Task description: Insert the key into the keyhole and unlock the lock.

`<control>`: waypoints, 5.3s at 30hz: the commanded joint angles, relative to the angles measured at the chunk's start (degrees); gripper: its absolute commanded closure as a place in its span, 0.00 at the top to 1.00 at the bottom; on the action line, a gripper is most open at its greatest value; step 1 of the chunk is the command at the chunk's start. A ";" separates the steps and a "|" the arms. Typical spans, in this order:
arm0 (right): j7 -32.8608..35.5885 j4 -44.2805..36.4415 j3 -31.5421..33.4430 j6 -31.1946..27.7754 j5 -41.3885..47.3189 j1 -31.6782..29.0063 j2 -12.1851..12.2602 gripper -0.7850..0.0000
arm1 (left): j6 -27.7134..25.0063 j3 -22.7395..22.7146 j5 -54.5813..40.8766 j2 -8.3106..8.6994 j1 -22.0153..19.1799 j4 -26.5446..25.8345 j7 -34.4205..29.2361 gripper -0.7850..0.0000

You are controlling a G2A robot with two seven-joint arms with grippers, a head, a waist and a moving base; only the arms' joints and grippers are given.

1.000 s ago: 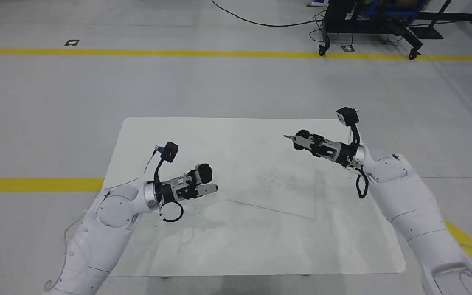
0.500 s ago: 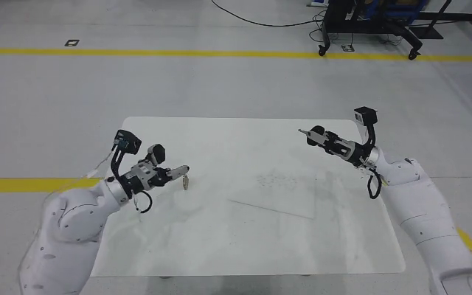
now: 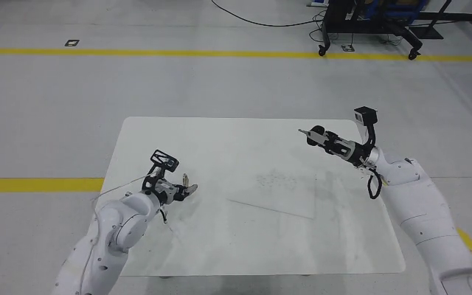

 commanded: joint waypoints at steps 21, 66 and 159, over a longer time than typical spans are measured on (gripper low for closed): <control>0.00 0.00 0.00 0.00 0.00 0.00 0.00 0.00 | 8.07 7.93 6.21 -2.20 -6.15 5.84 -2.80 0.00; 0.00 0.00 0.00 0.00 0.00 0.00 0.00 0.00 | -5.73 7.47 1.57 -2.29 -7.31 5.90 -5.71 0.36; -18.92 -11.13 -15.54 29.22 -6.60 -0.89 -6.57 0.00 | 0.17 11.38 -94.74 -8.96 -27.81 39.90 1.63 0.00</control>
